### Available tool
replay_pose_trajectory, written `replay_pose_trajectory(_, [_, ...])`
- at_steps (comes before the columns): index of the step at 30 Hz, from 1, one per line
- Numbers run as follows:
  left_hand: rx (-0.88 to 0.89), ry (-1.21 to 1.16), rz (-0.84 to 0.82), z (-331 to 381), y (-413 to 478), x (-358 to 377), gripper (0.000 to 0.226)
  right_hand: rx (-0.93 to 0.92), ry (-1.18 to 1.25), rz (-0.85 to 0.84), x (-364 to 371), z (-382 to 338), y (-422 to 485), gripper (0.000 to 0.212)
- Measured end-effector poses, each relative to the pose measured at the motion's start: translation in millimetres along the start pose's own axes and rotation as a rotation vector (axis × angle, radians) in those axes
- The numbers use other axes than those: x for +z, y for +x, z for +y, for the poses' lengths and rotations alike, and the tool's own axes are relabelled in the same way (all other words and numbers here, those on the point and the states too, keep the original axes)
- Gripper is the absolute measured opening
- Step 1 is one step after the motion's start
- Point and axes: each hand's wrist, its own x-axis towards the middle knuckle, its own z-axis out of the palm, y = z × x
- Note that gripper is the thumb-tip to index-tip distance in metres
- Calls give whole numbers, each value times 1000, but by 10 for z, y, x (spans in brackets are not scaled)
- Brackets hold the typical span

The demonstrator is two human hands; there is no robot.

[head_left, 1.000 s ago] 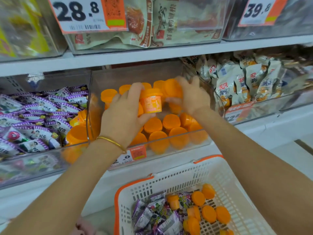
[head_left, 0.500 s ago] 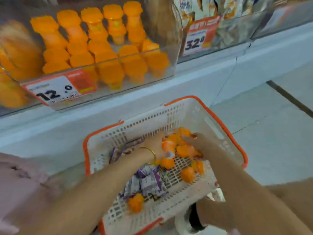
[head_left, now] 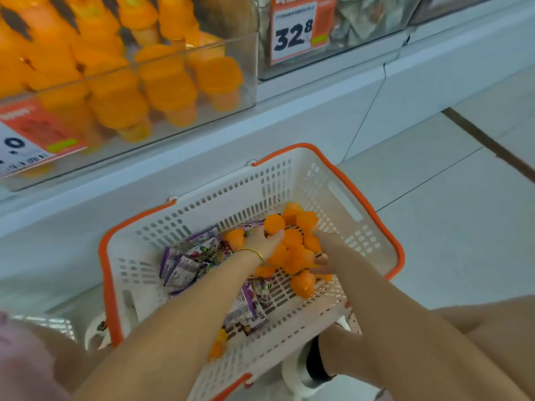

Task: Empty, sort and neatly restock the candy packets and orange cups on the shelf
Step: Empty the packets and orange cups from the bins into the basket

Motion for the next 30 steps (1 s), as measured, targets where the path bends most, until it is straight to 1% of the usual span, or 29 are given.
replay_pose_trajectory(1, [30,0,6,71,-78,-100,52,-39,-17,9,28,-51,-62,67])
replay_pose_trajectory(4, [202,-5,28,380,-440,-496,27,-225,-44,-4,162,-311,-396,51])
replay_pose_trajectory(6, [317,-7,46,649,-720,-850,29,-416,-45,-56,307,-538,-767,37])
replay_pose_trajectory(7, [389,3,73,798,-884,-1047,27,-529,-64,-81,394,-663,-996,31])
replay_pose_trajectory(8, [466,14,109,934,-1028,-1253,19,-644,-80,-113,487,-790,-1238,25])
replay_pose_trajectory(10, [600,1,221,1209,-1334,-1648,8,-844,-85,-192,661,-1033,-1745,15])
replay_pose_trajectory(13, [723,-65,445,1484,-1659,-2218,21,-1120,-96,-286,926,-1410,-2349,8])
replay_pose_trajectory(15, [768,6,624,1557,-1703,-2582,17,-1266,-151,-280,1148,-1706,-2515,8])
replay_pose_trajectory(16, [766,52,701,1569,-1662,-2764,9,-1325,-200,-245,1277,-1872,-2527,12])
replay_pose_trajectory(17, [729,134,786,1577,-1599,-2947,7,-1381,-281,-193,1415,-2047,-2503,19])
replay_pose_trajectory(20, [493,510,1045,1569,-1301,-3438,39,-1478,-710,35,1819,-2590,-2297,47])
replay_pose_trajectory(22, [348,645,1137,1577,-1138,-3643,51,-1443,-975,204,2041,-2891,-2135,60])
replay_pose_trajectory(24, [215,771,1127,1561,-968,-3772,60,-1394,-1157,331,2204,-3092,-2000,69])
replay_pose_trajectory(26, [85,862,1061,1542,-810,-3842,70,-1370,-1273,397,2330,-3196,-1906,73])
replay_pose_trajectory(28, [16,898,1022,1545,-698,-3869,78,-1366,-1339,436,2433,-3266,-1813,75])
replay_pose_trajectory(30, [-7,925,1013,1568,-642,-3876,83,-1346,-1361,465,2477,-3308,-1765,78])
